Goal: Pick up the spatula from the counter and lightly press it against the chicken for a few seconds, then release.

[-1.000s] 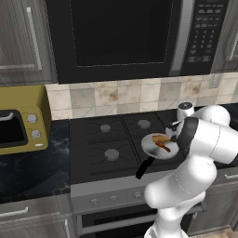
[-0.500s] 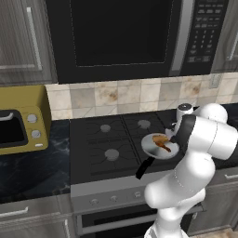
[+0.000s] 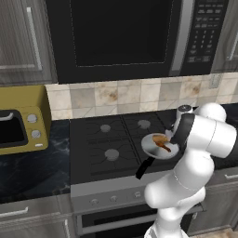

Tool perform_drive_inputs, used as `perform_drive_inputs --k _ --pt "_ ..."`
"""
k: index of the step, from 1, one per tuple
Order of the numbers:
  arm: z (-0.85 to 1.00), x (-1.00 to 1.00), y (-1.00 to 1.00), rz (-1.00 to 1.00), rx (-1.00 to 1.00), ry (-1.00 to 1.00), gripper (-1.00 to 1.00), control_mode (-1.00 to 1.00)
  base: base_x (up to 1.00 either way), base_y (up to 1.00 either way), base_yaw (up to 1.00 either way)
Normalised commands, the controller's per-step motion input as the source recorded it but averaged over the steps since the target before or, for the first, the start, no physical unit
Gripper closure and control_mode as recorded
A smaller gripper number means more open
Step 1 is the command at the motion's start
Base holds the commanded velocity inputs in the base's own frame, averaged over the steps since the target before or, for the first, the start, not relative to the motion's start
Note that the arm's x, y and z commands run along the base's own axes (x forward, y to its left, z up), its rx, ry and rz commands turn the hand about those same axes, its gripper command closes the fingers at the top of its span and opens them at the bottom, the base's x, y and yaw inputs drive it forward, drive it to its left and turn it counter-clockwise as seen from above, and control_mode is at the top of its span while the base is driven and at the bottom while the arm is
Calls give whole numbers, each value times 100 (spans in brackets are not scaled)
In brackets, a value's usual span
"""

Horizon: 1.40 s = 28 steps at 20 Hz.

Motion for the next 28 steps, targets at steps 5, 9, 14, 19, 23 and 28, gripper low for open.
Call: perform_drive_inputs --k 5,9,14,19,23,28 --pt "-5 -7 0 0 0 0 100 -100 0 0 0" --pt "7 -19 0 4 0 -3 100 -100 0 0 0" --pt "35 -36 -7 9 5 -8 100 -100 0 0 0" --pt "61 -32 -22 9 10 -6 100 -100 0 0 0" --pt "65 -20 -31 8 13 -1 100 -100 0 0 0" --pt "65 -15 -22 9 13 0 100 -100 0 0 0"
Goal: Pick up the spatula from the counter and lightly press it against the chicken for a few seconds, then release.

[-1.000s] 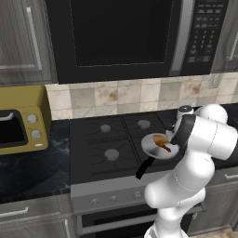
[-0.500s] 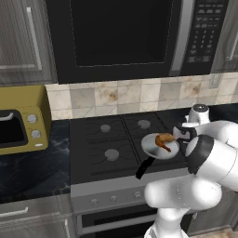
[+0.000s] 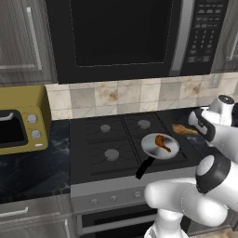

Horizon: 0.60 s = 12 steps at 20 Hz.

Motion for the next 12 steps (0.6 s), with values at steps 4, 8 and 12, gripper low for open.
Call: perform_drive_inputs --k 4,8,12 --pt "54 -14 -7 3 21 0 100 -100 0 0 0" --pt "33 -22 0 -1 29 0 100 -100 0 0 0" --pt "14 -40 0 -10 28 -2 100 -100 0 0 0"
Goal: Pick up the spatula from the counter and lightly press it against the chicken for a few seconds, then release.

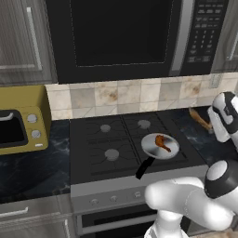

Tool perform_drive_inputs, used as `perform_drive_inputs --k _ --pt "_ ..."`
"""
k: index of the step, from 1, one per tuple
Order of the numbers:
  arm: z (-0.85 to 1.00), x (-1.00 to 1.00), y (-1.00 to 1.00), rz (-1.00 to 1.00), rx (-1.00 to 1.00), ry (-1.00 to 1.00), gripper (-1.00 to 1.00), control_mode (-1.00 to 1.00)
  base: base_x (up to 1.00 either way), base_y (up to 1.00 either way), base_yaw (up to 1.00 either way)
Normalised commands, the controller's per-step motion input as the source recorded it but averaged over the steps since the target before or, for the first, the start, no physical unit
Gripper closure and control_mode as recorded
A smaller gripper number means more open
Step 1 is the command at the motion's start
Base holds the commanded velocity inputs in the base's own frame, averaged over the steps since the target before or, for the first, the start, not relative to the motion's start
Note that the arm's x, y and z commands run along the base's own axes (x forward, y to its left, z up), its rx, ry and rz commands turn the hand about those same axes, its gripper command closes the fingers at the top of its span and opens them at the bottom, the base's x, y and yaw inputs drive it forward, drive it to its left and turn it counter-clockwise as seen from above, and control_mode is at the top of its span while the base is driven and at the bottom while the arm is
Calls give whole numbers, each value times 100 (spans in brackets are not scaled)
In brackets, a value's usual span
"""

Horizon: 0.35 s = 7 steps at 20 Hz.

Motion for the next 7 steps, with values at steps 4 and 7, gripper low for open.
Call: perform_drive_inputs --k 4,7 --pt "0 -64 6 -19 23 -8 100 -100 0 0 0" --pt "0 -79 23 -24 21 -9 100 -100 0 0 0"
